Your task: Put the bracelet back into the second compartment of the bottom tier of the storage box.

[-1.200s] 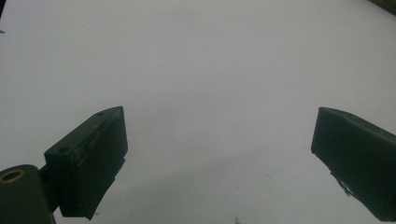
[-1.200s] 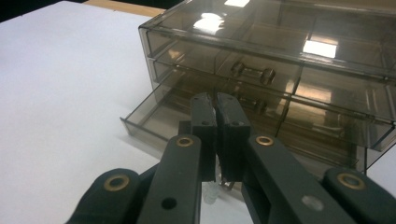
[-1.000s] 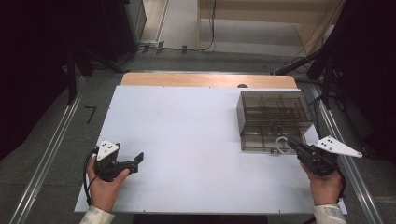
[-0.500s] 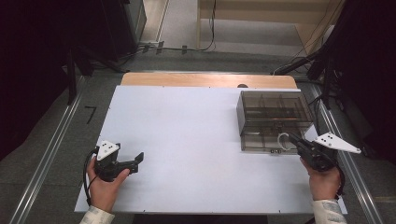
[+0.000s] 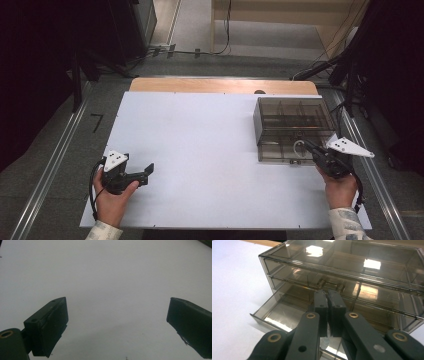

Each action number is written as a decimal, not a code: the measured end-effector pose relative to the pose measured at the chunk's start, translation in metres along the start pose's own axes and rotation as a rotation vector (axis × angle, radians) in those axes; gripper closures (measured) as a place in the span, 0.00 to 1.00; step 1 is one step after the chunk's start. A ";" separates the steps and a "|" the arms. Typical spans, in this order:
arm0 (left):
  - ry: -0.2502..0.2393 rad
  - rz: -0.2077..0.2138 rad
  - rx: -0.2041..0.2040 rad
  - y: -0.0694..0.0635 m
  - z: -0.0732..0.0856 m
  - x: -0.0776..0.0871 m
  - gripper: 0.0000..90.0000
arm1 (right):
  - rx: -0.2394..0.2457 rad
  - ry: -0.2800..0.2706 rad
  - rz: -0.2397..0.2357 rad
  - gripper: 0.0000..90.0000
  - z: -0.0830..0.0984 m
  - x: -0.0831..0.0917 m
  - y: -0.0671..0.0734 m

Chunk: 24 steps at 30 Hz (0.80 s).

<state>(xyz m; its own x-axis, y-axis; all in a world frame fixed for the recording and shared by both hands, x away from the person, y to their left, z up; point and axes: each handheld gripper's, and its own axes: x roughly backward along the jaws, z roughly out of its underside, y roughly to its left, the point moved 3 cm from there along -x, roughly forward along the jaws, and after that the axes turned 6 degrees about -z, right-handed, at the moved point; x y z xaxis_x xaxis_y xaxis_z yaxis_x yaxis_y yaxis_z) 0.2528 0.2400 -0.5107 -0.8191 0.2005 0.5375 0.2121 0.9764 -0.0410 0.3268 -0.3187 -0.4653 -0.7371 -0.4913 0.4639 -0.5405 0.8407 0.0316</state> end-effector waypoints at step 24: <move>0.002 0.002 -0.002 0.000 0.000 0.000 0.05 | 0.016 0.075 -0.012 0.94 0.008 -0.022 0.002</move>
<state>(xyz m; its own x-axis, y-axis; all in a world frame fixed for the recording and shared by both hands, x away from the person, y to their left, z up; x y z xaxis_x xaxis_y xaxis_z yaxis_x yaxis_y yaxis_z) 0.2531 0.2398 -0.5110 -0.8178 0.2019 0.5390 0.2147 0.9759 -0.0399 0.3387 -0.3078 -0.4832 -0.6985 -0.4821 0.5289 -0.5556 0.8311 0.0238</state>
